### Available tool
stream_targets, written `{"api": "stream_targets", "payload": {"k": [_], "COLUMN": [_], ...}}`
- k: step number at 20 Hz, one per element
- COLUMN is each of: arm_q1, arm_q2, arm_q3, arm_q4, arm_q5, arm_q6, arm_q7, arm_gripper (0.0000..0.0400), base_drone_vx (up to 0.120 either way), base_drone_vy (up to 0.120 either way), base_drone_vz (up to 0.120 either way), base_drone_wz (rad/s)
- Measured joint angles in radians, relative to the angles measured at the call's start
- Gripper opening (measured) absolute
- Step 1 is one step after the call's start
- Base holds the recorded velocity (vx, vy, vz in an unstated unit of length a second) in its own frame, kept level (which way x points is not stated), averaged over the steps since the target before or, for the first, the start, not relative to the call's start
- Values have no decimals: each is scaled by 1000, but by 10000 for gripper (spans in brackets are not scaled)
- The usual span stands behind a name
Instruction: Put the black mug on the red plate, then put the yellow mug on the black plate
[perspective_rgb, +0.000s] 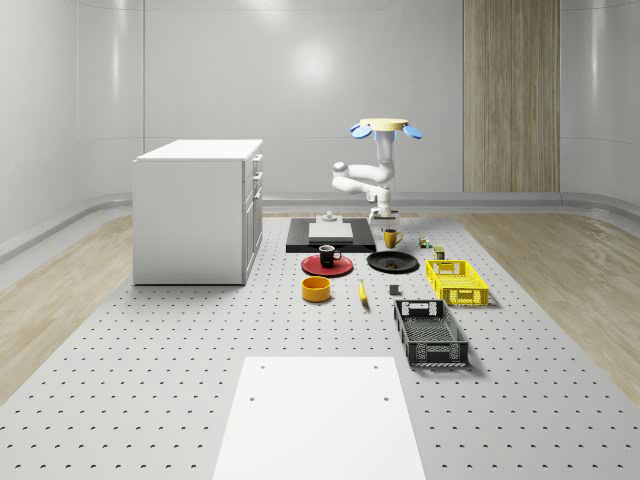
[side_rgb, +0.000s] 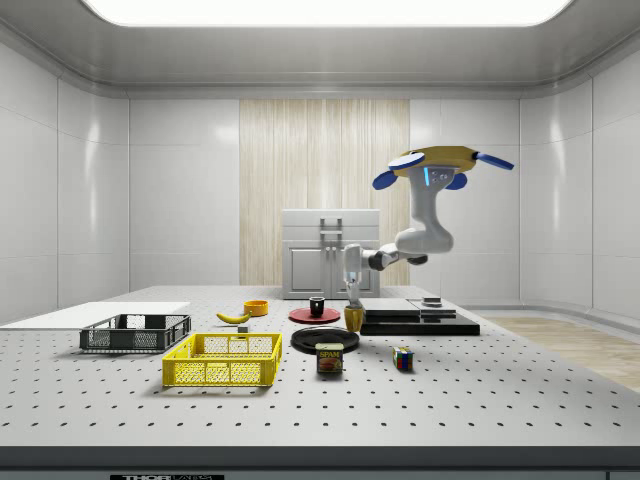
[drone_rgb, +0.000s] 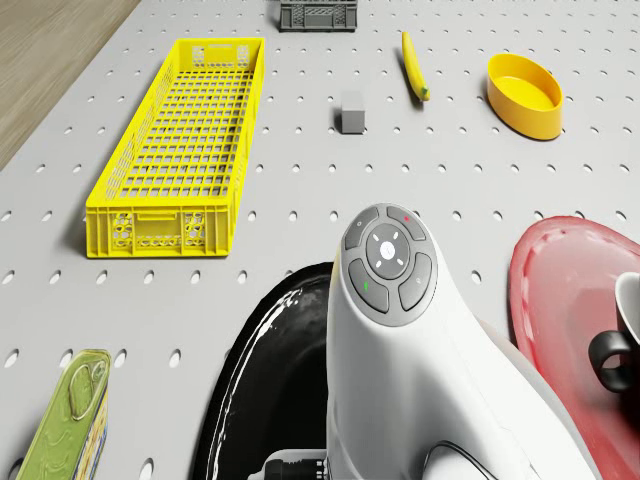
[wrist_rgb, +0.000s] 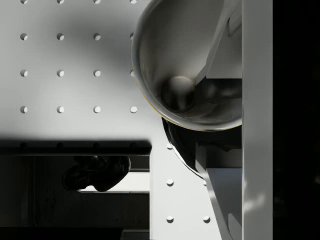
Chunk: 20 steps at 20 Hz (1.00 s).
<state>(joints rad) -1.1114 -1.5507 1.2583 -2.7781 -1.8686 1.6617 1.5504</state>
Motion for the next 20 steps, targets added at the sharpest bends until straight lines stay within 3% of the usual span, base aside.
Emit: {"api": "stream_targets", "payload": {"k": [13, 20], "arm_q1": [-1, -13], "arm_q2": [-3, -2], "arm_q3": [0, -51], "arm_q4": [0, 17], "arm_q5": [1, -46], "arm_q6": [3, 25], "arm_q7": [1, 2], "arm_gripper": [110, 110], "base_drone_vx": [120, 11], "base_drone_vy": [0, 0], "base_drone_vz": [0, 0], "base_drone_wz": [0, 0]}}
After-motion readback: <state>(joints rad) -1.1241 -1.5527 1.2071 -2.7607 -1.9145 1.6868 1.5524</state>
